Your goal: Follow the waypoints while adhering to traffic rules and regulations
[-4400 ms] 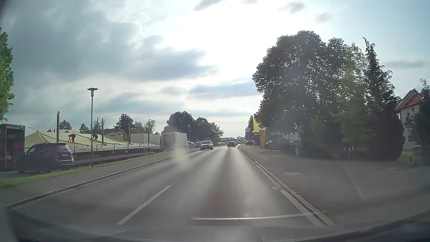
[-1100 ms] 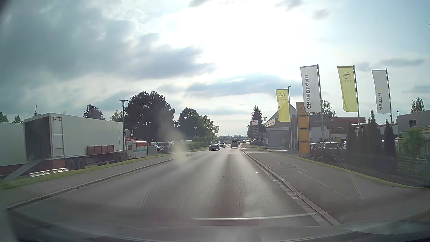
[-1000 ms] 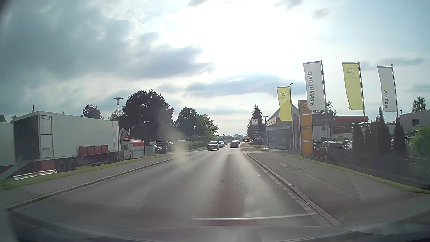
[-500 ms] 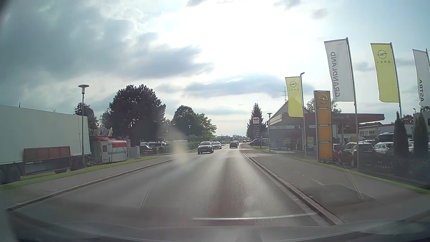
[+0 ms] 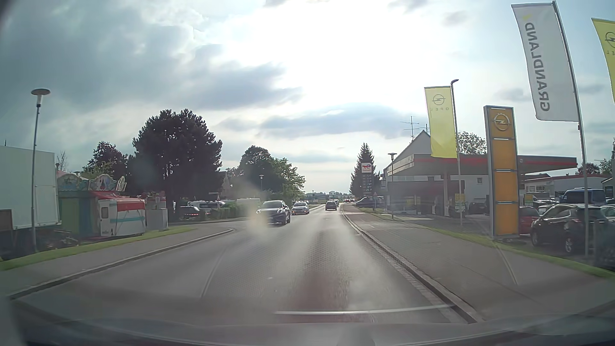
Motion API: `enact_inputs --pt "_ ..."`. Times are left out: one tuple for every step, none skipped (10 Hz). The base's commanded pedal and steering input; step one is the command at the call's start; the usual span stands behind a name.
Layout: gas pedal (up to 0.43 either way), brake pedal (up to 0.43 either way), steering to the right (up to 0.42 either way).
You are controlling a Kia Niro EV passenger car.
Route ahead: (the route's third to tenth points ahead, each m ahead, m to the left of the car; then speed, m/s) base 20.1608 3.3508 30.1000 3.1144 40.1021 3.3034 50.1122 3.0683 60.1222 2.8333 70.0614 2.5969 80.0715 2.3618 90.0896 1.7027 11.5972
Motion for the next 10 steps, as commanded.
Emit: enact_inputs --pt "0.169 0.000 0.007" --pt "0.169 0.000 0.005" --pt "0.169 0.000 0.005" --pt "0.169 0.000 0.005" --pt "0.169 0.000 0.004" --pt "0.169 0.000 0.003" --pt "0.169 0.000 0.002" --pt "0.169 0.000 0.002" --pt "0.169 0.000 0.001" --pt "0.169 0.000 0.002"
